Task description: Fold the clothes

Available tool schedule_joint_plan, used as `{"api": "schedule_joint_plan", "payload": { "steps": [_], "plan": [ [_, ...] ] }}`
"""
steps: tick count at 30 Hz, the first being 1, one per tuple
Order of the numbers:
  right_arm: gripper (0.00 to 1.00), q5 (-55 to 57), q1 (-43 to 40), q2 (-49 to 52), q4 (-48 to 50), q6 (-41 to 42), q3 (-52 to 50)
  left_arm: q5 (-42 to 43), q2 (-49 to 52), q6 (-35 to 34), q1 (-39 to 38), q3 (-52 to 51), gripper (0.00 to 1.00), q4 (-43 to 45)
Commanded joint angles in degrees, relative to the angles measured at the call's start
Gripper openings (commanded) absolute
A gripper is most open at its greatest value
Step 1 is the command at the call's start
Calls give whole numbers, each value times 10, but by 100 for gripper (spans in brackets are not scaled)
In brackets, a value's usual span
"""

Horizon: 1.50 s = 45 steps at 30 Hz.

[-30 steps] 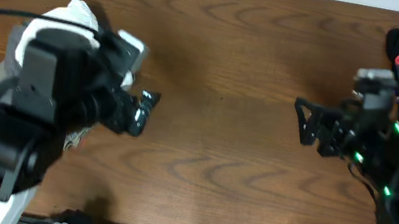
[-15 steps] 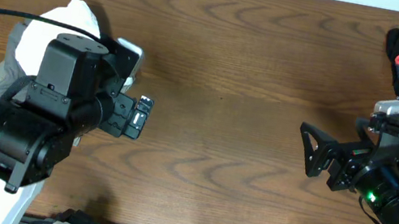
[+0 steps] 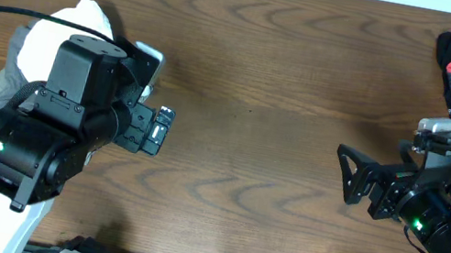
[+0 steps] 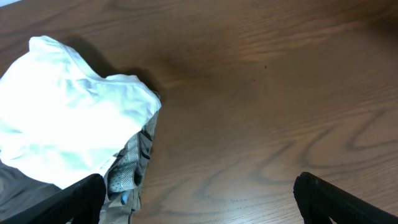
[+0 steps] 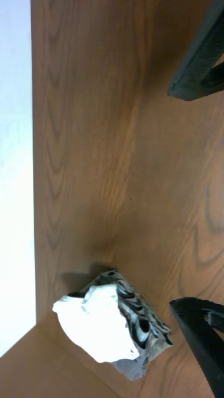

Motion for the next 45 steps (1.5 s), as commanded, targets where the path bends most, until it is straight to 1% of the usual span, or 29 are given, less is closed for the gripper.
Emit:
{"api": "schedule_joint_plan", "payload": {
  "steps": [1, 5, 9, 14, 17, 20, 22, 24, 31, 37, 40, 45],
  "plan": [
    [99, 4, -5, 0, -2, 11, 6, -6, 1, -5, -3, 2, 98, -2],
    [99, 4, -5, 0, -5, 11, 6, -6, 1, -5, -3, 2, 98, -2],
    [99, 9, -5, 0, -33, 11, 6, -6, 1, -5, -3, 2, 98, -2],
    [99, 45, -5, -1, -39, 3, 6, -6, 1, -5, -3, 2, 98, -2],
    [99, 68, -5, -12, -22, -5, 3, -6, 1, -5, -3, 2, 98, -2],
    [99, 92, -5, -42, 18, -43, -15, -6, 1, -5, -3, 2, 98, -2],
    [99, 102, -9, -73, 37, -74, -38, -6, 1, -5, -3, 2, 98, -2],
    [99, 105, -19, -108, 45, -87, -70, -6, 1, -5, -3, 2, 98, -2],
    [99, 130, -64, -245, 78, -88, -218, -6, 1, -5, -3, 2, 98, -2],
    [99, 141, -80, -359, 92, -88, -330, -6, 1, -5, -3, 2, 98, -2],
    [99, 141, -81, -403, 92, -88, -374, -6, 1, -5, -3, 2, 98, -2],
    [99, 141, -81, -447, 95, -88, -438, -6, 2, -5, -3, 2, 98, -2]
  ]
}}
